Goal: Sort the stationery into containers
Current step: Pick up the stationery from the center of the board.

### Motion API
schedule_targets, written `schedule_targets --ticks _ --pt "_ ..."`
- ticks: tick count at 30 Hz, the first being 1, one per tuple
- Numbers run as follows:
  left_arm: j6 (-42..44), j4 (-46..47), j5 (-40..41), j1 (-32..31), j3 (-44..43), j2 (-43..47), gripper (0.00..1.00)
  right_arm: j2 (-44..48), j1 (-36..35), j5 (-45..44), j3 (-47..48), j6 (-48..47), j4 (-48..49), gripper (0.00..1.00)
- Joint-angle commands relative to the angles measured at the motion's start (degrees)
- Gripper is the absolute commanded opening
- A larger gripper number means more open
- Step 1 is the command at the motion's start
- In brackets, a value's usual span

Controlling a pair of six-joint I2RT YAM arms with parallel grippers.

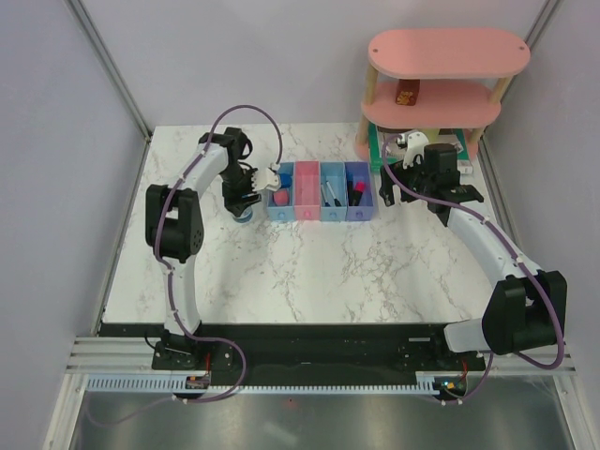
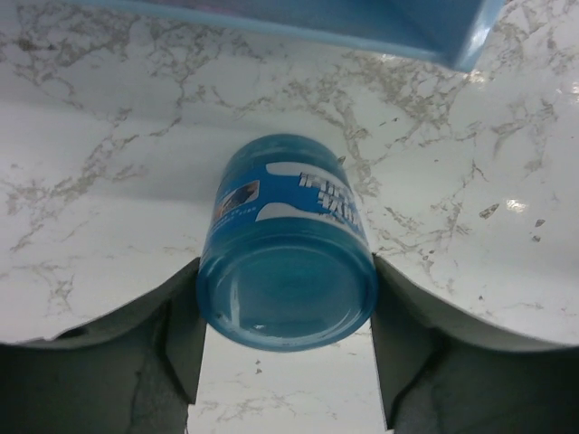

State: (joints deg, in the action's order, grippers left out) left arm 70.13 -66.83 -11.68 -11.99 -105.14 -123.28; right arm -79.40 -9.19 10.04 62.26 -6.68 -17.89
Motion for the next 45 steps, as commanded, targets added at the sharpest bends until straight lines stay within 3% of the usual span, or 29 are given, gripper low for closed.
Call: schedule_targets --ticks 1,2,3,12,16,20,24,31,32,33,36,39,45 --pt "0.71 0.29 1.84 -0.84 -1.12 -1.69 0.49 0.47 0.14 -0.11 0.85 0.44 0.84 0.98" --pt "0.45 0.21 2.01 -0.84 -1.12 -1.70 0.17 0.47 0.23 -0.02 0.85 0.44 0.75 0.98" --pt "0.01 0.29 2.28 -1.10 -1.12 -1.78 0.02 0.56 0.14 0.24 0.85 0.44 0.75 0.98" --pt "-3.76 -0.67 -3.25 -1.28 -0.94 6.38 0.02 -0.32 0.23 6.64 2.33 0.79 -0.74 0.98" --pt "-7.19 -0.94 -9.84 -1.90 -1.47 14.37 0.02 -1.72 0.23 17.44 4.09 0.52 -2.23 0.98" --pt "-11.32 0.81 -16.60 -3.48 -0.77 22.19 0.02 -5.59 0.23 38.48 6.99 2.71 -2.85 0.98" --pt "-16.15 10.20 -23.29 -4.80 4.05 31.42 0.02 -12.42 0.05 55.58 11.81 6.32 -1.45 0.98" --pt "-27.75 41.99 -33.13 -9.10 23.46 51.63 0.02 -23.69 -1.09 77.39 23.15 12.66 -1.26 0.98" --pt "-29.07 44.48 -34.10 -10.24 24.62 52.44 0.02 -25.79 -1.44 77.49 27.78 10.30 -4.40 0.98" --pt "-31.78 46.33 -34.72 -10.86 26.38 53.05 0.02 -26.85 -1.97 77.58 30.53 1.06 -15.05 0.98" --pt "-36.36 53.80 -35.95 -12.71 29.89 54.55 0.02 -32.12 -3.19 77.58 41.69 -14.61 -34.32 0.98" --pt "-38.40 63.56 -36.48 -14.02 34.81 55.52 0.02 -36.87 -5.39 77.67 50.84 -23.26 -48.14 0.98" --pt "-35.86 72.25 -34.81 -14.82 40.09 54.47 0.02 -34.17 -8.03 77.67 48.67 -24.18 -46.82 0.98"
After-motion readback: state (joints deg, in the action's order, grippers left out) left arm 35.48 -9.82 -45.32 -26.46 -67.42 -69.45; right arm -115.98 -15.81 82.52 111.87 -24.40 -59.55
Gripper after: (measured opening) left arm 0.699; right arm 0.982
